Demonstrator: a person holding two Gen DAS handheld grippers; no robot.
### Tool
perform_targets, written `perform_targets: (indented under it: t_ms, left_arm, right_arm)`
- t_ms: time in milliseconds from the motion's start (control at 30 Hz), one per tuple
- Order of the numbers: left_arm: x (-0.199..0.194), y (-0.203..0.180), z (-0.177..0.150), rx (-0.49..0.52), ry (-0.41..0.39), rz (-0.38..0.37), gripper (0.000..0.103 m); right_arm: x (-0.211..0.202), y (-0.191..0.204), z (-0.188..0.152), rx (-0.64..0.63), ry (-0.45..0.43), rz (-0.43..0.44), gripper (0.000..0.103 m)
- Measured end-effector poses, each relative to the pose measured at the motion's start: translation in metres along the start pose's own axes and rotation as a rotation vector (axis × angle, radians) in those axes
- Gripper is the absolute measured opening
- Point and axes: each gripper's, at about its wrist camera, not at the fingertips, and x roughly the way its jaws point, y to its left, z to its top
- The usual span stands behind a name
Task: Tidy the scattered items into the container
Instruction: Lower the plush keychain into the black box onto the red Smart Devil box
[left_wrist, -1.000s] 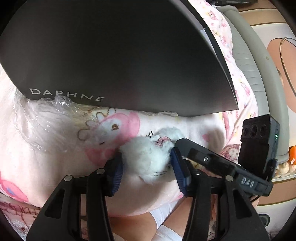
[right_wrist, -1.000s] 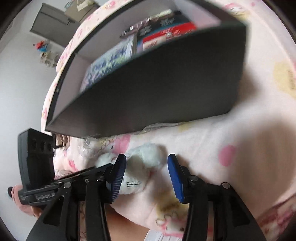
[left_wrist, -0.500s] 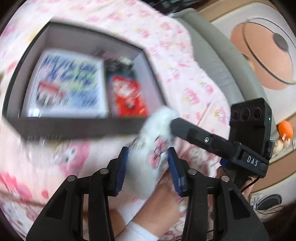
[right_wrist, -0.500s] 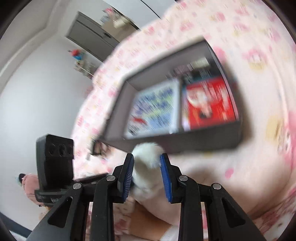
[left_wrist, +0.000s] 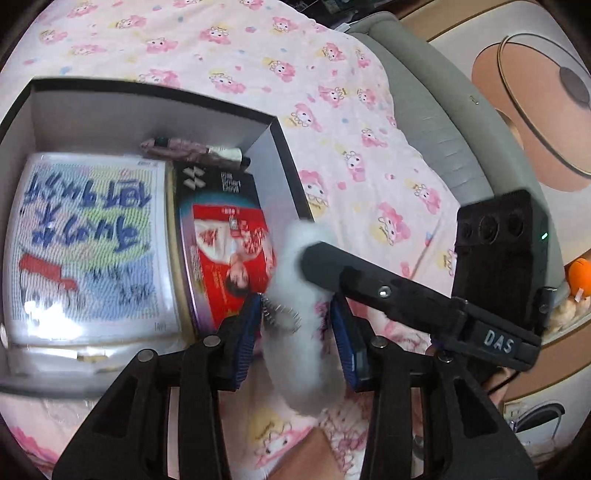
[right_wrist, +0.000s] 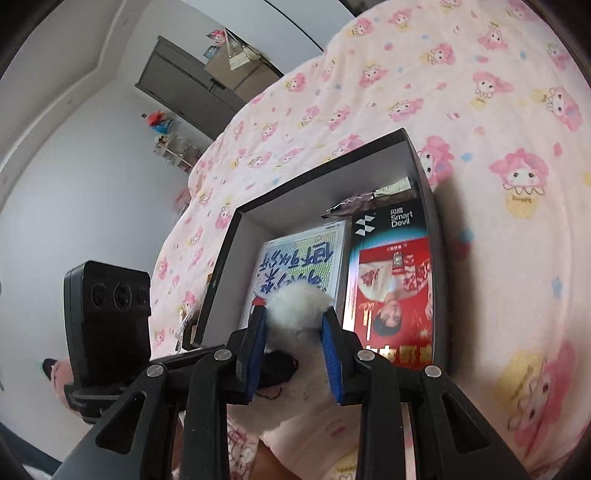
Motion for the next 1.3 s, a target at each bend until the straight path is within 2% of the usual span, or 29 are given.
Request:
perform_targets:
  t_ms: [67,167,267,367,433,500,600,667,733,767,867,1000,1067,1100,1200,1300]
  left_arm:
    - [0.011,-0.002,0.01,0.009,0.003,0.02,0.037]
    - [0.031,0.008,0.019,-0.039,0.044,0.033,0.037]
    - [0.048,0.02,0.018,-0.088,0.087,0.018,0.036]
    - [0.055,0.03,0.018,-0.111,0.076,0.08,0.036]
    - [0.055,0.035,0.019,-0.13,0.066,0.125,0.036]
    - [0.048,0.033,0.018,-0.126,0.042,0.115,0.036]
    - [0.042,0.027,0.014,-0.108,0.034,0.141,0.036]
    - [0.044,0.02,0.011,-0.09,0.06,0.097,0.036]
    - [0.049,0.012,0.008,-0.082,0.084,0.011,0.036]
    - [0.051,0.008,0.008,-0.075,0.091,0.007,0.037]
    - [0.061,0.003,0.003,-0.053,0.119,0.116,0.037]
    - [0.064,0.011,-0.006,-0.061,0.145,0.258,0.038]
    - [0.059,0.014,-0.007,-0.055,0.142,0.331,0.033]
    - [0.053,0.016,-0.005,-0.066,0.13,0.301,0.033]
    - [0.049,0.019,0.004,-0.123,0.142,0.125,0.033]
    - [0.06,0.008,0.012,-0.08,0.155,0.137,0.037]
  right_arm:
    - [0.009,0.005,0.014,-0.042,0.015,-0.018,0.026]
    - [0.013,0.004,0.024,-0.079,0.002,-0.072,0.026]
    - [0.013,-0.015,0.021,-0.031,-0.017,-0.094,0.026]
    - [0.011,-0.035,0.014,0.028,-0.011,-0.097,0.026]
    - [-0.002,-0.044,0.013,0.048,-0.048,-0.115,0.026]
    - [-0.016,-0.048,0.013,0.058,-0.092,-0.136,0.026]
    - [-0.033,-0.053,0.014,0.057,-0.149,-0.205,0.026]
    - [-0.037,-0.056,0.015,0.061,-0.161,-0.263,0.026]
    - [-0.039,-0.055,0.014,0.05,-0.151,-0.297,0.026]
    - [-0.038,-0.055,0.013,0.044,-0.144,-0.303,0.026]
    - [-0.033,-0.058,0.008,0.046,-0.107,-0.329,0.026]
    - [-0.033,-0.058,-0.002,0.039,-0.075,-0.314,0.026]
    - [-0.034,-0.056,-0.009,0.031,-0.073,-0.305,0.026]
    - [-0.032,-0.055,-0.011,0.026,-0.062,-0.302,0.026]
    - [-0.028,-0.056,-0.015,0.028,-0.051,-0.303,0.026]
    - [-0.033,-0.056,-0.01,0.016,-0.086,-0.361,0.026]
